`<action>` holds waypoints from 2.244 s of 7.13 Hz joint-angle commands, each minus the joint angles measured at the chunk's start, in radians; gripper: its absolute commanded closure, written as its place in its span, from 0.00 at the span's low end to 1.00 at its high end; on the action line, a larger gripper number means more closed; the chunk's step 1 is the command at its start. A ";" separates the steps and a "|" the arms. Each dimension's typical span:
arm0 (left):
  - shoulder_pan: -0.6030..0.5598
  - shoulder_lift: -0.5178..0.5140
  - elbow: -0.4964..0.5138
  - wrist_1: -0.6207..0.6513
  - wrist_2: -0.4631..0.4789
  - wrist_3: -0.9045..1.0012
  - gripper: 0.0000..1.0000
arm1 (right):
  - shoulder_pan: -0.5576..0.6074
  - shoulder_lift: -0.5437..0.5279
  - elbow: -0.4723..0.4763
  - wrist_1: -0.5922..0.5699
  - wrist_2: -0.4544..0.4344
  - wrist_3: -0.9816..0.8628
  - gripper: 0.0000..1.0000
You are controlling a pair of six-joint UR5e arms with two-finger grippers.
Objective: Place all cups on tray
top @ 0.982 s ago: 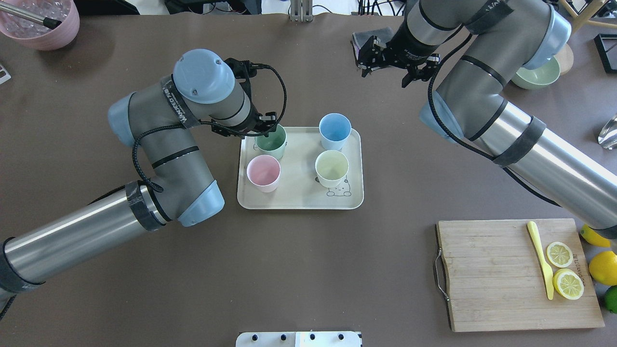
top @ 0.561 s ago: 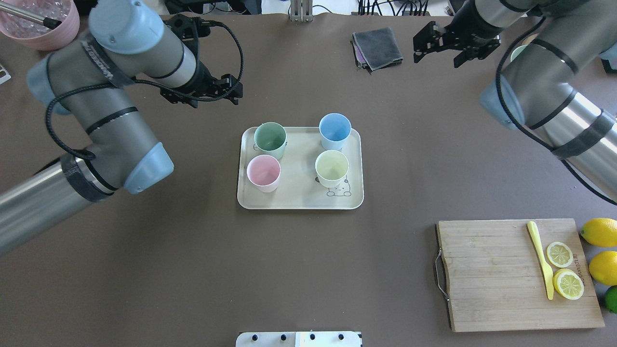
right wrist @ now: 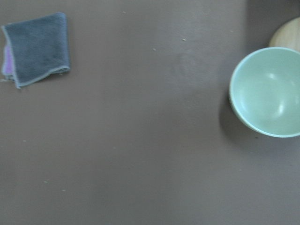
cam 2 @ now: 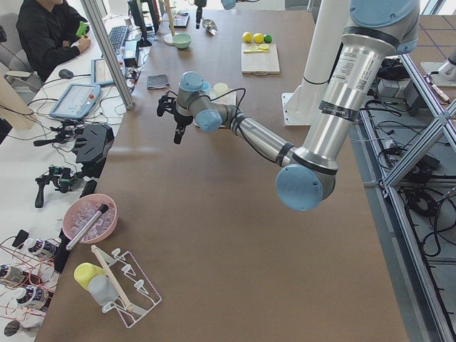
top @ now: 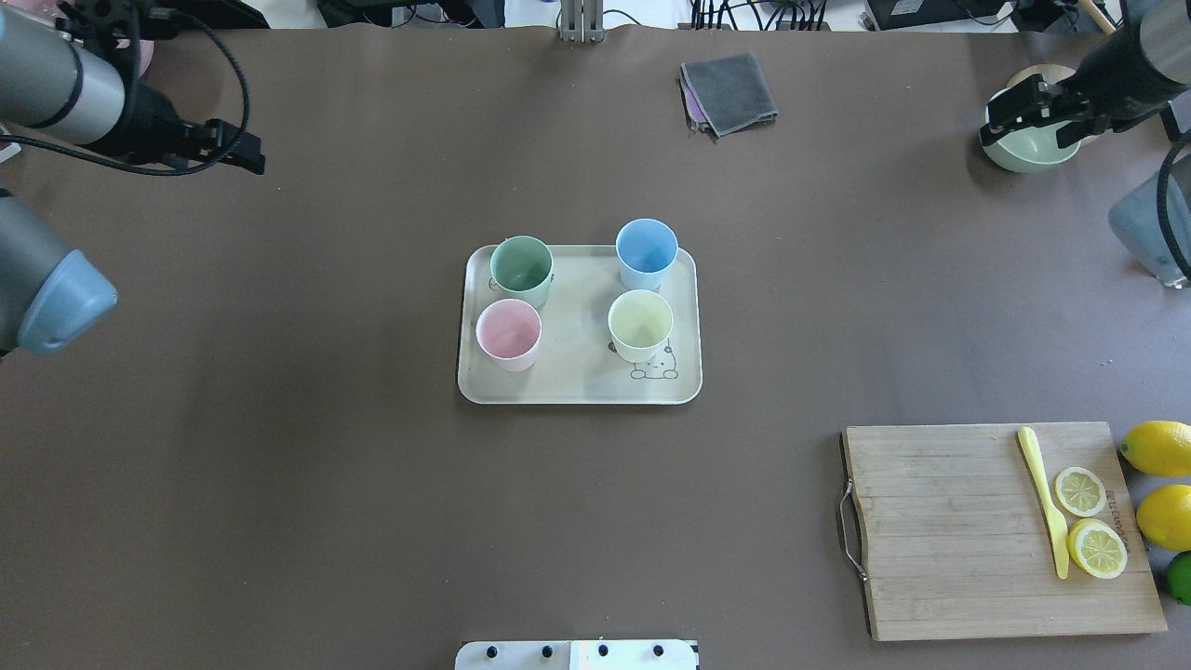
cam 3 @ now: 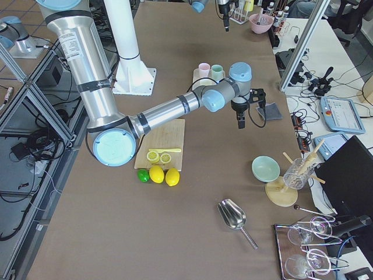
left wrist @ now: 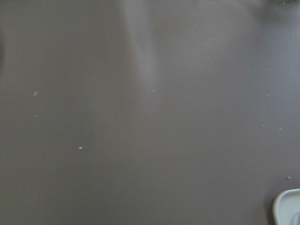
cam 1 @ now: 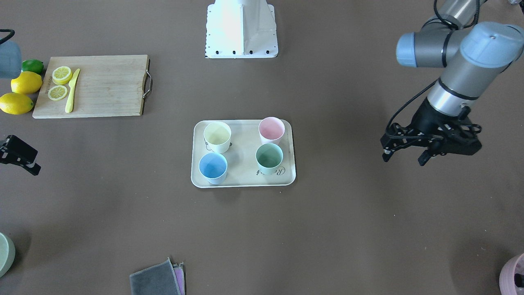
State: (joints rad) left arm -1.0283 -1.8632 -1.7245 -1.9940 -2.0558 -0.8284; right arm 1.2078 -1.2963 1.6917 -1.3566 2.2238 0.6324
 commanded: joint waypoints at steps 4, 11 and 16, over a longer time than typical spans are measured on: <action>-0.298 0.254 0.035 -0.017 -0.160 0.365 0.02 | 0.205 -0.141 -0.041 -0.114 0.056 -0.190 0.00; -0.479 0.404 0.030 -0.005 -0.239 0.528 0.02 | 0.374 -0.328 -0.035 -0.239 0.051 -0.620 0.00; -0.492 0.441 -0.047 0.084 -0.230 0.528 0.02 | 0.374 -0.325 -0.029 -0.239 0.060 -0.609 0.00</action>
State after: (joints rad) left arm -1.5190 -1.4238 -1.7679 -1.9189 -2.2881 -0.3007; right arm 1.5815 -1.6216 1.6609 -1.5953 2.2825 0.0217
